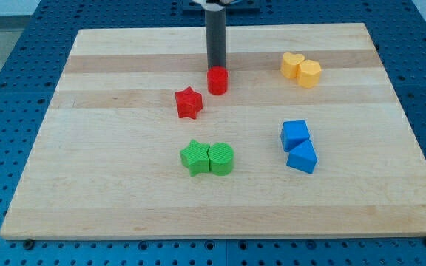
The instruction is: Separate the yellow heart from yellow hexagon
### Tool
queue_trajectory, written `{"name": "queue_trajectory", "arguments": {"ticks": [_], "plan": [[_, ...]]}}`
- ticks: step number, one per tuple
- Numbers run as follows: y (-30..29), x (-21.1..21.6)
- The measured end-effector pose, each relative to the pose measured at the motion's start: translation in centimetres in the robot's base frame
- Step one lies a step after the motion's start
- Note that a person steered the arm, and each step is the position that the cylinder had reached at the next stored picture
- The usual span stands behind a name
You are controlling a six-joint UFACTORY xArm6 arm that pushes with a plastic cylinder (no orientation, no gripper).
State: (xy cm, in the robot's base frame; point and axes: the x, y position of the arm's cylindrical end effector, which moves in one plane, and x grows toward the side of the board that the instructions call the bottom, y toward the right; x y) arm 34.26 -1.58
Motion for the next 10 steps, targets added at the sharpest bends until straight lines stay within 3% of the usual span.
{"name": "queue_trajectory", "arguments": {"ticks": [1, 2, 3, 4, 5, 6, 10], "plan": [[-0.6, 3.4], [-0.6, 3.4], [-1.5, -3.5], [-7.8, -3.1], [-12.5, 0.2], [-10.7, 5.9], [-7.2, 5.8]]}}
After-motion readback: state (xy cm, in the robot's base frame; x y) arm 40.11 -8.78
